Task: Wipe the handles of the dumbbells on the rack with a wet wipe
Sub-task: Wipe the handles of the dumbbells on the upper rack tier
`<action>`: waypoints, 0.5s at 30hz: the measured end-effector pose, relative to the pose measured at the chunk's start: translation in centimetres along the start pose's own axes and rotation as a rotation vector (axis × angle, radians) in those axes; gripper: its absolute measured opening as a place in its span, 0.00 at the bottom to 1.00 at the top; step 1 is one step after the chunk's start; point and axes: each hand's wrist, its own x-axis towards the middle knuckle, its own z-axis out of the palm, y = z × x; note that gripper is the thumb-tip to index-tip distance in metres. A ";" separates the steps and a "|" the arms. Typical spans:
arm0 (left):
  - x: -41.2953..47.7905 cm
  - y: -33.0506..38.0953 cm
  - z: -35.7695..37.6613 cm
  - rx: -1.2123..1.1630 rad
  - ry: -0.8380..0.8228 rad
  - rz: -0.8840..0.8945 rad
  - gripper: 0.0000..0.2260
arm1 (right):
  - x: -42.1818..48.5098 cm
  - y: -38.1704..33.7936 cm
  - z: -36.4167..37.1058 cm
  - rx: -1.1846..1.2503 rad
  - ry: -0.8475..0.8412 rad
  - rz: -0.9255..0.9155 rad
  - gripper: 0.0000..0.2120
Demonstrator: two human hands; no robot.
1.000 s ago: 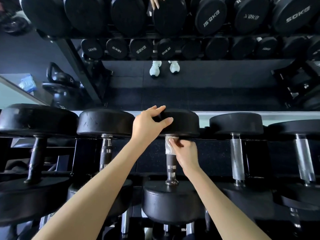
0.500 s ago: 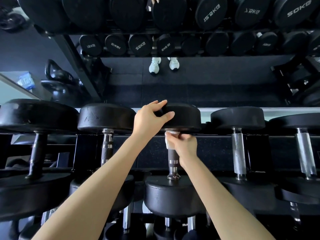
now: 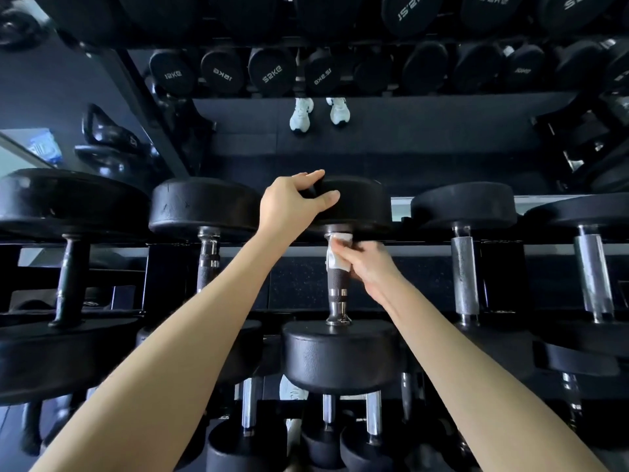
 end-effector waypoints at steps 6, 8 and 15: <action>-0.1 0.1 0.0 -0.009 0.000 0.000 0.22 | -1.6 0.8 -0.1 -0.468 0.085 -0.117 0.20; 0.0 0.0 0.0 -0.010 0.000 0.003 0.22 | -2.1 1.5 -0.6 -0.491 0.007 -0.047 0.17; -0.1 0.0 -0.1 -0.003 -0.018 0.016 0.23 | -3.4 3.1 -1.8 -0.641 -0.212 0.074 0.17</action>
